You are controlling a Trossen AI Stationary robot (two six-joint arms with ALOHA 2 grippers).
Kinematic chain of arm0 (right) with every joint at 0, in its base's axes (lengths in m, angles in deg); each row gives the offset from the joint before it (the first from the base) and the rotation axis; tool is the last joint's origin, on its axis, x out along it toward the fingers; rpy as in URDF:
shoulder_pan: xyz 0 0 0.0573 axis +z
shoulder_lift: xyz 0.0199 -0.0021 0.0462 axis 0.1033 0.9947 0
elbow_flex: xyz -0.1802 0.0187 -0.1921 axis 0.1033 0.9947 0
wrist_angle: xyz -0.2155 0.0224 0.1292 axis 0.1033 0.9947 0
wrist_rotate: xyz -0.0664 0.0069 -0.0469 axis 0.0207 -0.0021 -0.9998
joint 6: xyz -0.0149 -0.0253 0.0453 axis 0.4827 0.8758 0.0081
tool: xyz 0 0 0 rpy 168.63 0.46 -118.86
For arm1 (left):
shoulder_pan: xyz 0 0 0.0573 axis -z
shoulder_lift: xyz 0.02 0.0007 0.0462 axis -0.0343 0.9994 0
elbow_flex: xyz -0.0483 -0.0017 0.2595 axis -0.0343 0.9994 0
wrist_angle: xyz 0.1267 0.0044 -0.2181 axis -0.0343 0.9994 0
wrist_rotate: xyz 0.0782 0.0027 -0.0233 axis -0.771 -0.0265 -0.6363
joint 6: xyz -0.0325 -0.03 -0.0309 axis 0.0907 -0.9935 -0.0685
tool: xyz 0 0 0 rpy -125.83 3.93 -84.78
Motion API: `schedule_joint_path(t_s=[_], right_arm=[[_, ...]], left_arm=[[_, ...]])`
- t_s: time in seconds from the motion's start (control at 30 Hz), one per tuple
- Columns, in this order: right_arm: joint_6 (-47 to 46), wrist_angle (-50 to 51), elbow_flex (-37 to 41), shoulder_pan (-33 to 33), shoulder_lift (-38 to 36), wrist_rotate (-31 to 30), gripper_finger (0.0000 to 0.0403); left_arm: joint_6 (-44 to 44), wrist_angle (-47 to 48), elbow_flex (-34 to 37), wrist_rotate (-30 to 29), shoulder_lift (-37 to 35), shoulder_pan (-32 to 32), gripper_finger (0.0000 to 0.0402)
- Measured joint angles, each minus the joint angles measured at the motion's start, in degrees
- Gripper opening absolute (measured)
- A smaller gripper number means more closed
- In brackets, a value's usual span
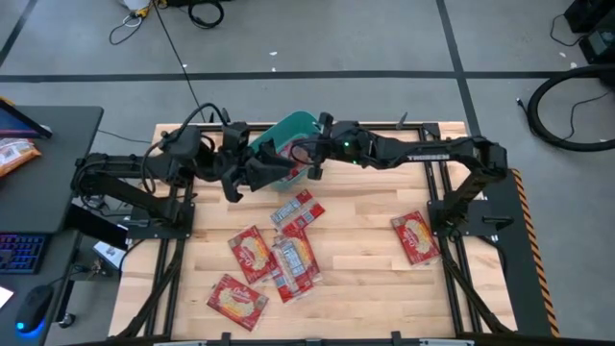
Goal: Sort popcorn bags into baskets
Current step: Put the red popcorn bag into the blue bin
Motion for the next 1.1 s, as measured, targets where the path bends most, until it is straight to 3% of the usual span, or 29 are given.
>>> schedule_joint_path(t_s=[0.4,0.73,1.1], right_arm=[[1.71,-8.62,0.03,-5.46,7.54,5.52,0.0003],[2.07,-11.74,0.04,-6.94,11.01,6.18,0.0003],[4.44,-16.24,0.04,-7.67,10.92,6.20,0.0003]], left_arm=[[2.61,0.42,-0.02,-10.62,0.11,0.00,0.0141],[2.60,0.37,-0.02,-18.59,0.17,0.00,0.0141],[2.55,1.29,-0.02,-20.73,0.20,0.00,0.0141]])
